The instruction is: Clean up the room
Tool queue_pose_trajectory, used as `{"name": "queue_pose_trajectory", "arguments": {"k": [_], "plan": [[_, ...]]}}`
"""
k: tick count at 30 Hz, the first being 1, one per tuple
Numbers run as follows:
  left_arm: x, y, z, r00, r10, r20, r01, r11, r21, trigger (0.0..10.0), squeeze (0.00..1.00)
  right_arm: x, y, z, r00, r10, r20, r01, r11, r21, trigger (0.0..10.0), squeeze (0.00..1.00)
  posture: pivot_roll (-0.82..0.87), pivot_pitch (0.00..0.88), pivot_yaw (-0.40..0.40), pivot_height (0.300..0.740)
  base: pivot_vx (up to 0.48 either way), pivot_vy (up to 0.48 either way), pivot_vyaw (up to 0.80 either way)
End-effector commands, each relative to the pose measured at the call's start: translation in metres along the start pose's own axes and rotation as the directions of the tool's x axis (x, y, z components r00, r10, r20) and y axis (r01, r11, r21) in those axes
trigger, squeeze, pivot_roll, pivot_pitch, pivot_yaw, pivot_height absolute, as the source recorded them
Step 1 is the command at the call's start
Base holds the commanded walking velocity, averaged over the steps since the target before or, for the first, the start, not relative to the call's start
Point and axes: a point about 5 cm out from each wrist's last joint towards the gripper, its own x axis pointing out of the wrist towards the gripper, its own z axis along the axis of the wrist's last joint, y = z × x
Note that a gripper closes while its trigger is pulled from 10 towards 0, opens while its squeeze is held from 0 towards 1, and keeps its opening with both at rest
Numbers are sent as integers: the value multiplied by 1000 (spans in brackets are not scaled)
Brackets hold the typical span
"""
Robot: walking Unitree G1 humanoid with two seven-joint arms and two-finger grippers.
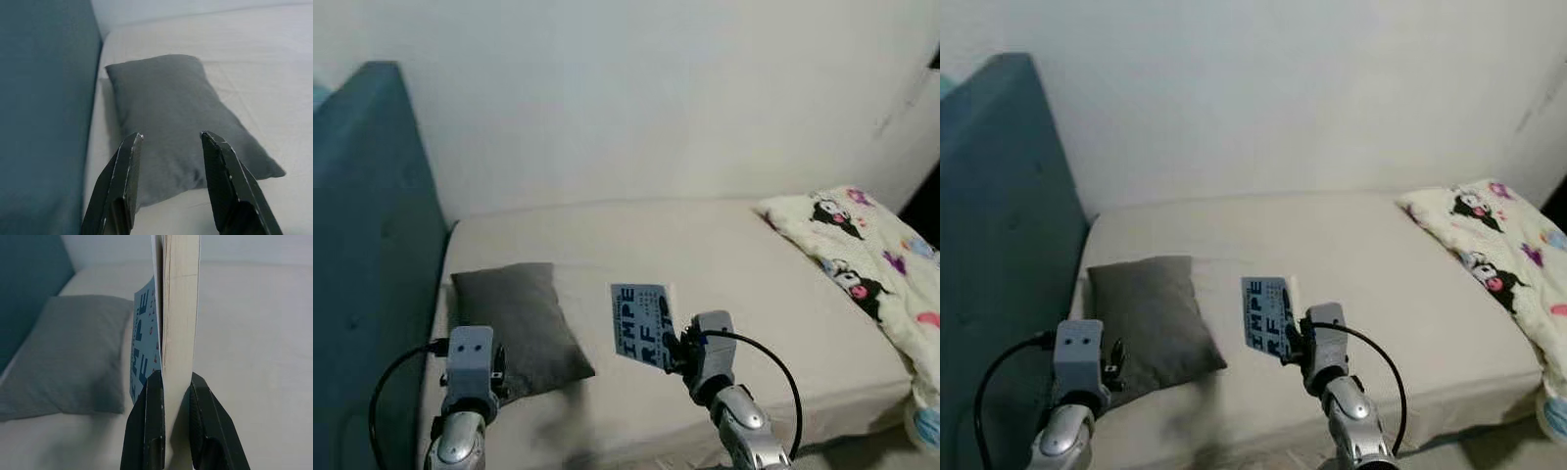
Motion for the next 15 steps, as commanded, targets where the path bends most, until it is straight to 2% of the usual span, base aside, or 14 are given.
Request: {"name": "queue_pose_trajectory", "arguments": {"k": [1, 4, 15], "plan": [[-4, -4, -2, 1000, -13, -10, 13, 1000, -4, 10000, 0, -2, -5, 3, 1000, -14, 24, 15, 1000, -8, 10000, 0, 10, 86, -84, 740, 0, -480, 0], [-5, -5, -2, 1000, -13, 3, 13, 999, -37, 10000, 0, -2, -5, 2, 1000, -16, 25, 16, 1000, -8, 10000, 0, 12, 89, -83, 740, 0, 0, 0], [-5, -8, -1, 1000, -20, 2, 20, 1000, -21, 10000, 0, -2, -6, 2, 999, -17, 27, 16, 1000, 20, 10000, 0, 11, 88, -81, 740, 0, 0, 0]]}}
